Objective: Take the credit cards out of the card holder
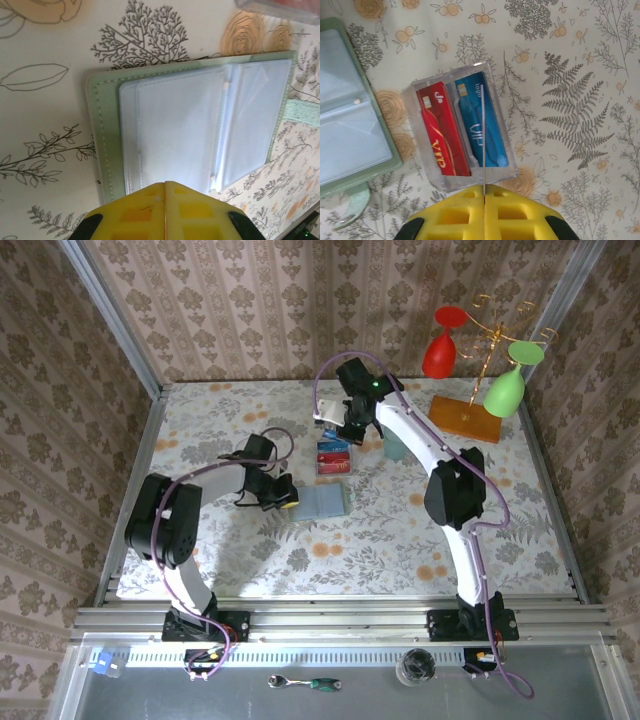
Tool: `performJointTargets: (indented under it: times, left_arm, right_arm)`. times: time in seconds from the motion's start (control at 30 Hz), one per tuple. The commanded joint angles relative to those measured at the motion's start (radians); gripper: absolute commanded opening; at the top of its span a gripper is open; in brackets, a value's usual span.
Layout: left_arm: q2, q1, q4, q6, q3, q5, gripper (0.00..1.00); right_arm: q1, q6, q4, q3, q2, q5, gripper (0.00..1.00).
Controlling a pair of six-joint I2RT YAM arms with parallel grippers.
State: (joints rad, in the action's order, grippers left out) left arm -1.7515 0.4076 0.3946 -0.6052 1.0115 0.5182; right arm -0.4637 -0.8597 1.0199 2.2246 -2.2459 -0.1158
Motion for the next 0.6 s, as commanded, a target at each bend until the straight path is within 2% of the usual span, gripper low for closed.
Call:
performJointTargets:
  times: [0.0, 0.13, 0.4, 0.57]
  left_arm:
    - [0.042, -0.012, 0.01, -0.004, -0.003, -0.01, 0.08]
    - [0.057, -0.016, 0.01, -0.006, -0.02, -0.015, 0.08]
    - [0.091, -0.032, -0.001, -0.013, -0.063, -0.021, 0.08]
    - [0.094, -0.038, -0.005, -0.012, -0.075, -0.021, 0.08]
  right_arm:
    - [0.01, -0.055, 0.075, 0.091, -0.058, -0.036, 0.0]
    - [0.013, -0.067, 0.104, 0.16, -0.112, -0.06, 0.0]
    - [0.014, -0.079, 0.087, 0.166, -0.15, -0.042, 0.02]
    - [0.016, -0.072, 0.063, 0.166, -0.152, -0.021, 0.16]
